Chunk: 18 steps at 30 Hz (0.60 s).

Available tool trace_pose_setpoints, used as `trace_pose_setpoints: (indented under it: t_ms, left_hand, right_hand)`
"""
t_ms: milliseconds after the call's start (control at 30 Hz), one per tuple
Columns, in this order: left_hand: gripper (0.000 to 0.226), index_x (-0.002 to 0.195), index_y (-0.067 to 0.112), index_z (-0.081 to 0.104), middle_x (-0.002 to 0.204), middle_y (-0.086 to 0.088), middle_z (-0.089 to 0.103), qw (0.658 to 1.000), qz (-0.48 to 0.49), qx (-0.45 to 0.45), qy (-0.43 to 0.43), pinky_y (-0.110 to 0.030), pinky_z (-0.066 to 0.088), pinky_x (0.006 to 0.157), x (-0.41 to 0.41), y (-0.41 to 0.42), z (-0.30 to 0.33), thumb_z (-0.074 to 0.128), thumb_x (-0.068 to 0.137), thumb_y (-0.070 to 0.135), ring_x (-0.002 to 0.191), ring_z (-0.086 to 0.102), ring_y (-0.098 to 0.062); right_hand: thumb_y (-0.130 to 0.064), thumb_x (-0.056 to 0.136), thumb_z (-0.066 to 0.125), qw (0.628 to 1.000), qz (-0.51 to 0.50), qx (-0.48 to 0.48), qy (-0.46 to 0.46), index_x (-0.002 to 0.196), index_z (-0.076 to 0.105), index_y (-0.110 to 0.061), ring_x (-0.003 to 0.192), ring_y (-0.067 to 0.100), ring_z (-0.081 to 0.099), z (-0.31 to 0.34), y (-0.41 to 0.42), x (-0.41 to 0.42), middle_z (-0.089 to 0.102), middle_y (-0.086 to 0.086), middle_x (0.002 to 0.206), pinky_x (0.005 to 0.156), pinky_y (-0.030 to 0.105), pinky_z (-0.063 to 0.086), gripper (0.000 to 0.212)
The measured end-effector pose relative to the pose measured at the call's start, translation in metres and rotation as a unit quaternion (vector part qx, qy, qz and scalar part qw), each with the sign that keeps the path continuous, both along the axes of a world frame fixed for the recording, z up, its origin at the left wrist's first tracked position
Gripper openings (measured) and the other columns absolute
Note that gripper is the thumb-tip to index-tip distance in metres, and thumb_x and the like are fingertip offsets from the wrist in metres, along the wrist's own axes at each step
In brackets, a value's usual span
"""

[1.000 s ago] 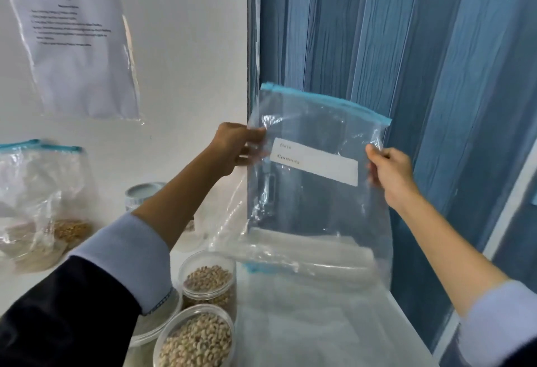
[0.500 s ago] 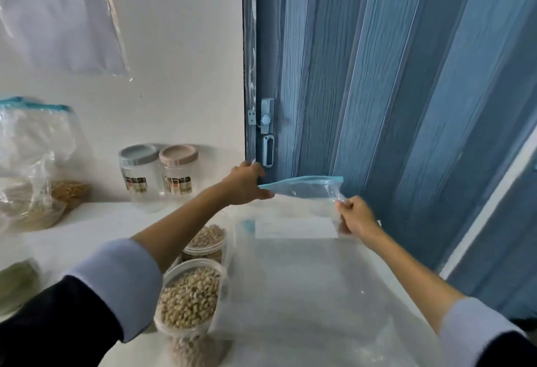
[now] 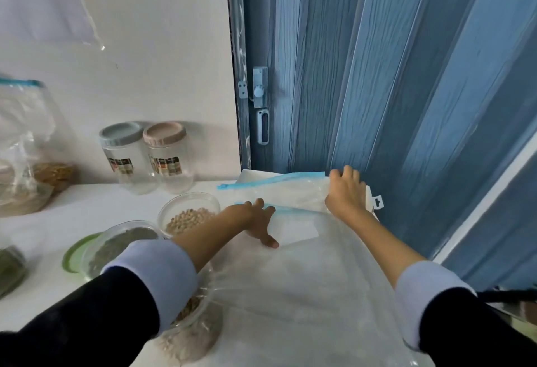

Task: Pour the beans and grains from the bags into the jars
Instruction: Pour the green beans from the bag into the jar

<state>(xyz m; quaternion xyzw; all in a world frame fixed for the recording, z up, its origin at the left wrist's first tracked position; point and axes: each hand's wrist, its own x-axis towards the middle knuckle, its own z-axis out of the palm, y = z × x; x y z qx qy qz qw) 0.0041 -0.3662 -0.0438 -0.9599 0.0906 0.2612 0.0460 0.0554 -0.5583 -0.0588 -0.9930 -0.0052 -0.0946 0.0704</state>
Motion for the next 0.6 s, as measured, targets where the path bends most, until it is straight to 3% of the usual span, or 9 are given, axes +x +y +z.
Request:
trace_pose_setpoints:
  t_ms: [133,200,300,400,600]
  left_hand:
    - [0.095,0.152,0.024,0.004,0.158,-0.009,0.004,1.0,0.003,0.025,0.017,-0.048,0.026,0.113,0.002,0.0,-0.009,0.06,0.084,0.058,0.141,0.021,-0.036]
    - [0.095,0.152,0.025,0.004,0.159,-0.008,0.003,0.999,0.006,0.026,0.02,-0.046,0.026,0.113,0.004,0.0,-0.013,0.06,0.083,0.058,0.141,0.023,-0.035]
    - [0.096,0.152,0.026,0.002,0.159,-0.007,0.0,0.999,0.011,0.027,0.027,-0.046,0.026,0.112,0.006,0.001,-0.016,0.06,0.083,0.058,0.142,0.021,-0.034]
    - [0.096,0.152,0.027,0.002,0.159,-0.006,-0.001,0.999,0.012,0.023,0.027,-0.047,0.026,0.113,0.009,0.002,-0.02,0.06,0.082,0.059,0.142,0.019,-0.034]
    - [0.096,0.152,0.028,0.002,0.158,-0.006,0.0,0.999,0.006,0.026,0.024,-0.047,0.028,0.112,0.01,0.004,-0.022,0.06,0.082,0.06,0.142,0.018,-0.033]
  right_hand:
    - [-0.008,0.083,0.055,0.986,0.091,0.01,0.137,0.148,0.022,-0.014,0.143,0.029,0.011,-0.008,-0.004,0.019,0.014,0.007,0.156,0.116,0.048,0.012,0.073]
    - [-0.014,0.084,0.056,0.981,0.098,0.006,0.165,0.148,0.021,-0.014,0.143,0.029,0.013,-0.013,-0.008,0.026,0.015,0.006,0.156,0.116,0.048,0.015,0.073]
    - [-0.027,0.081,0.065,0.981,0.111,-0.049,0.15,0.145,0.025,-0.015,0.137,0.029,0.02,-0.017,-0.01,0.032,0.024,0.006,0.15,0.109,0.044,0.026,0.076]
    - [-0.038,0.079,0.07,0.983,0.109,-0.074,0.127,0.145,0.024,-0.016,0.134,0.028,0.024,-0.018,-0.01,0.036,0.031,0.005,0.147,0.107,0.043,0.027,0.083]
    - [-0.029,0.069,0.083,0.993,0.075,0.004,0.095,0.139,0.037,-0.014,0.132,0.027,0.032,-0.008,-0.011,0.05,0.039,0.006,0.138,0.109,0.043,0.028,0.084]
